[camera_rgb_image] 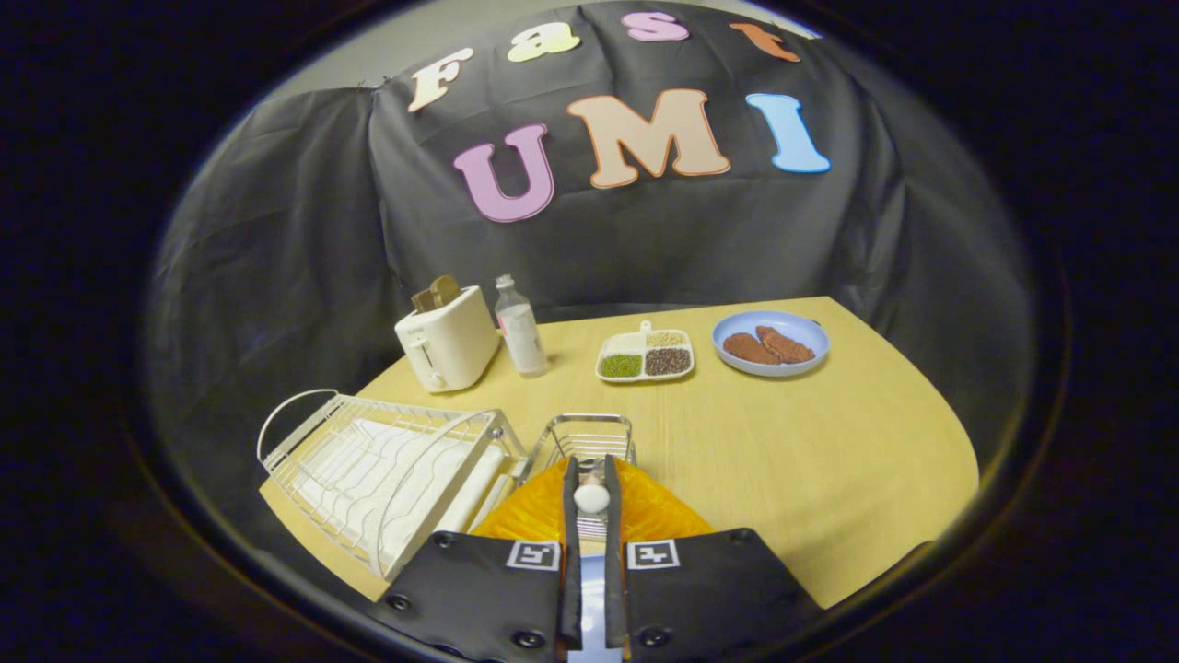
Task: Take the plate from the dish rack, then take the spoon from the basket and place it into the plate.
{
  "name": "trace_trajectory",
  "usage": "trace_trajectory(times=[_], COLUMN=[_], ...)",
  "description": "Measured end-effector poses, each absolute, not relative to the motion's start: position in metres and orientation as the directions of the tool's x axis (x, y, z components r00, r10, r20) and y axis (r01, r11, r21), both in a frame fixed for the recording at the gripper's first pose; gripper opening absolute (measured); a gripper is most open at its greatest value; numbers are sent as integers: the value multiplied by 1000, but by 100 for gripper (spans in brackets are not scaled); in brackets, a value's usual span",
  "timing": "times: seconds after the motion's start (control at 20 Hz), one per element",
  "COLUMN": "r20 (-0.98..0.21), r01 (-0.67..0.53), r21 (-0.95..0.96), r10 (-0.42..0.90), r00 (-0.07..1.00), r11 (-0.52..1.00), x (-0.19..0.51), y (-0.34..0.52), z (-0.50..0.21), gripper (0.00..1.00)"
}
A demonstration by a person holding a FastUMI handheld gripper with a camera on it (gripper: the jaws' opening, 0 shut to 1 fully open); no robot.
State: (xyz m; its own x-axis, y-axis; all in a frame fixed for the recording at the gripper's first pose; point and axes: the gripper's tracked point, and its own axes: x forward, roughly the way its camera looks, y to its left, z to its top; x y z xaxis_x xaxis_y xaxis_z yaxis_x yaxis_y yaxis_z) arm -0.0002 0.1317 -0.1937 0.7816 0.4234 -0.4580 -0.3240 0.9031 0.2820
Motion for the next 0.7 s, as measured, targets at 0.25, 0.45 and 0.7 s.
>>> trace_trajectory(times=[0.25,0.45,0.7], r20=[-425,-404,-370], r01=[-344,-335,-348], r21=[255,288,296], r10=[424,431,443], r00=[800,807,816], r11=[904,897,889], x=[-14,-33,-59], y=[123,114,100], z=[-159,-141,-122], gripper=[12,12,12])
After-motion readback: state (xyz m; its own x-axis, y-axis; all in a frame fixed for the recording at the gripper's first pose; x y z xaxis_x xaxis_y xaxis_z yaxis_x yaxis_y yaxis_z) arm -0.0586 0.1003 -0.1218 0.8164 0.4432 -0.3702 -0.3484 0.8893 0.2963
